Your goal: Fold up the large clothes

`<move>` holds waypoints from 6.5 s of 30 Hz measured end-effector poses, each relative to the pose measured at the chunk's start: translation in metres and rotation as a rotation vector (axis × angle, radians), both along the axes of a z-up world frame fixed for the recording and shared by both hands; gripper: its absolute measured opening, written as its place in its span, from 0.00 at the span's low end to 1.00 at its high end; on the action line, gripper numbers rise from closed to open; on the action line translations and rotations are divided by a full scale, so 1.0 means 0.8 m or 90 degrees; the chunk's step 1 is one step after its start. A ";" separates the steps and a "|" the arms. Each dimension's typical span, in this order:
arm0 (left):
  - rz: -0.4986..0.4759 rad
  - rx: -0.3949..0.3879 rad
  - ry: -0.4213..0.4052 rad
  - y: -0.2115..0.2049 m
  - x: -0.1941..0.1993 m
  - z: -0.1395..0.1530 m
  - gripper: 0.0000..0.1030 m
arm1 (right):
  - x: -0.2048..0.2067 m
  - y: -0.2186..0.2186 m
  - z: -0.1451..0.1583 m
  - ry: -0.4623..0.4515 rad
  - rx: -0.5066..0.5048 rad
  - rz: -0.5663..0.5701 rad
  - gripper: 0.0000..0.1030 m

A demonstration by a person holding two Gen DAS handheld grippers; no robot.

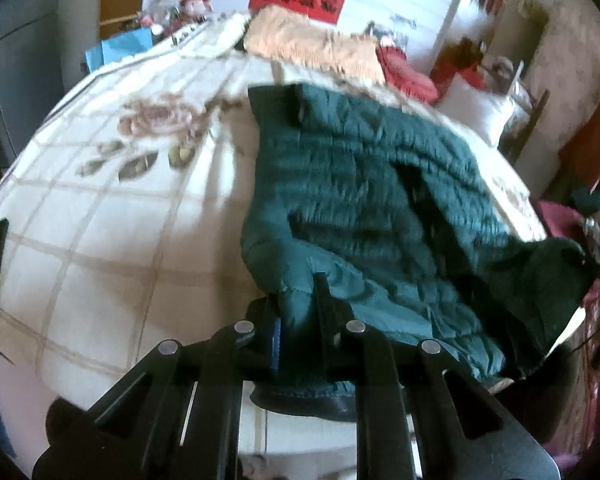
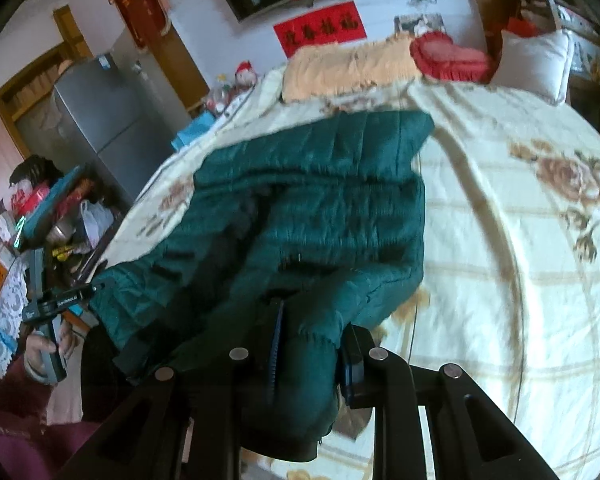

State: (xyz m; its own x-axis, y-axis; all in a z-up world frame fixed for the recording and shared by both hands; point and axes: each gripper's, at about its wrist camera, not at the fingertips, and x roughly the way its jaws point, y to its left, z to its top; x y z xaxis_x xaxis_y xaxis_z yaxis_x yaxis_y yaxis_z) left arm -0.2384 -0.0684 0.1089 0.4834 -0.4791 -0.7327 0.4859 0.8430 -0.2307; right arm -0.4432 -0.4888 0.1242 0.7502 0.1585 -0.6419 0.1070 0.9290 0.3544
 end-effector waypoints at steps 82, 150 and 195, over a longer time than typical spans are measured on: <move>0.205 -0.167 -0.047 -0.122 0.350 0.067 0.78 | 0.340 -0.173 0.024 0.008 -0.021 -0.257 0.68; 0.096 0.083 -0.118 -0.278 0.280 -0.003 0.93 | 0.398 -0.030 -0.035 0.083 -0.198 -0.127 0.76; 0.089 0.134 -0.125 -0.302 0.295 -0.055 0.94 | 0.255 -0.079 -0.040 0.054 -0.203 -0.183 0.74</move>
State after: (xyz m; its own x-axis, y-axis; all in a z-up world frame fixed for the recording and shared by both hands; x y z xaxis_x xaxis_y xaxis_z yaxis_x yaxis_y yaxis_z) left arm -0.0024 -0.3099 0.0651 0.6759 -0.2456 -0.6948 0.3804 0.9238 0.0435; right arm -0.2389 -0.5518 0.0926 0.6775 -0.2642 -0.6864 0.3930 0.9189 0.0341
